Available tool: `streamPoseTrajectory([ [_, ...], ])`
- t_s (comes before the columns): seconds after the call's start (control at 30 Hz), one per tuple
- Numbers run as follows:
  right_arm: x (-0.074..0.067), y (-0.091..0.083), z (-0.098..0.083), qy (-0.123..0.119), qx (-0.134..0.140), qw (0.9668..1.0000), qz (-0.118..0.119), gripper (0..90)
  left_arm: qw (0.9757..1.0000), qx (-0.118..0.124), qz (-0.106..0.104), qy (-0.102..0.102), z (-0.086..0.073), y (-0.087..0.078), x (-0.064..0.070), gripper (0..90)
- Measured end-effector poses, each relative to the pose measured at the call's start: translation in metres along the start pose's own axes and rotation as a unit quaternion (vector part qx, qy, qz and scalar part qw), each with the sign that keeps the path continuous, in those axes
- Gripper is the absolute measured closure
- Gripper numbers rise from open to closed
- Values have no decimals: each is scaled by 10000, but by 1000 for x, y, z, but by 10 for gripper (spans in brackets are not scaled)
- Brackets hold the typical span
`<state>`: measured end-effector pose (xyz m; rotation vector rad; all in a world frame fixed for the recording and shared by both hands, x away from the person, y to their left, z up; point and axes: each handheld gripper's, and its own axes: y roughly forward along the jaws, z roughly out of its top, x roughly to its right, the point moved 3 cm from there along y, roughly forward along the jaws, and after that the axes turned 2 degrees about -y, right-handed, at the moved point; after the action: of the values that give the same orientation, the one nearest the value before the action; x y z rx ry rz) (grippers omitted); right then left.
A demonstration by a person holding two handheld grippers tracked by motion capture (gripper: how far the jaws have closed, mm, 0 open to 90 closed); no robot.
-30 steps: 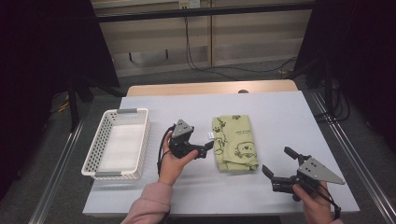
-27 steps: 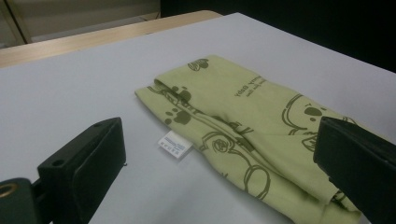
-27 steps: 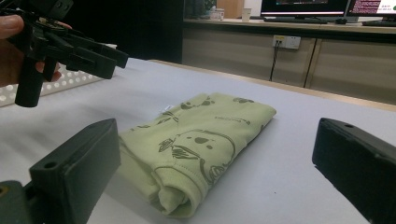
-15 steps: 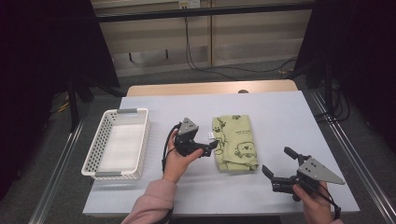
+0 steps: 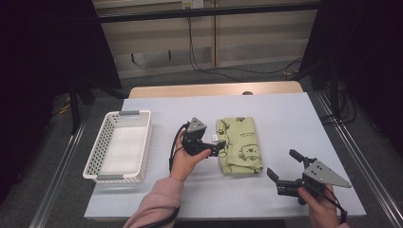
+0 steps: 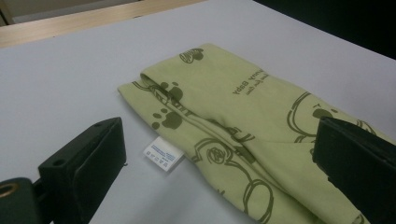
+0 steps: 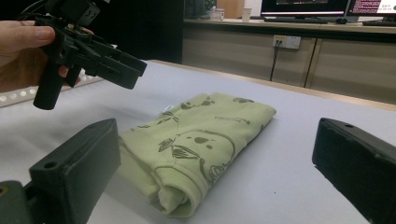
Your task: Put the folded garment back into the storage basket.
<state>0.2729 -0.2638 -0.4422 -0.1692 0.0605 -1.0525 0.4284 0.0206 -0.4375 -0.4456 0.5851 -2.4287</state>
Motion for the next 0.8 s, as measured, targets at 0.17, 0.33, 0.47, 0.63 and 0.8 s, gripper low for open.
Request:
streamPoseTrajectory([
  [0.17,0,0,0,7,6,10000,7,6,10000,-85,-3,-44,1,4,-2,27],
  [0.33,0,0,0,5,4,10000,6,6,9999,-142,0,-85,3,9,-1,25],
  [0.47,0,0,0,-7,13,10000,7,6,9998,-173,-26,-124,5,13,-1,25],
  [0.63,0,0,0,-7,4,10000,14,6,9994,-314,15,-174,4,18,-2,27],
  [0.8,0,0,0,4,3,10000,7,6,9988,-429,19,-250,2,22,-3,31],
])
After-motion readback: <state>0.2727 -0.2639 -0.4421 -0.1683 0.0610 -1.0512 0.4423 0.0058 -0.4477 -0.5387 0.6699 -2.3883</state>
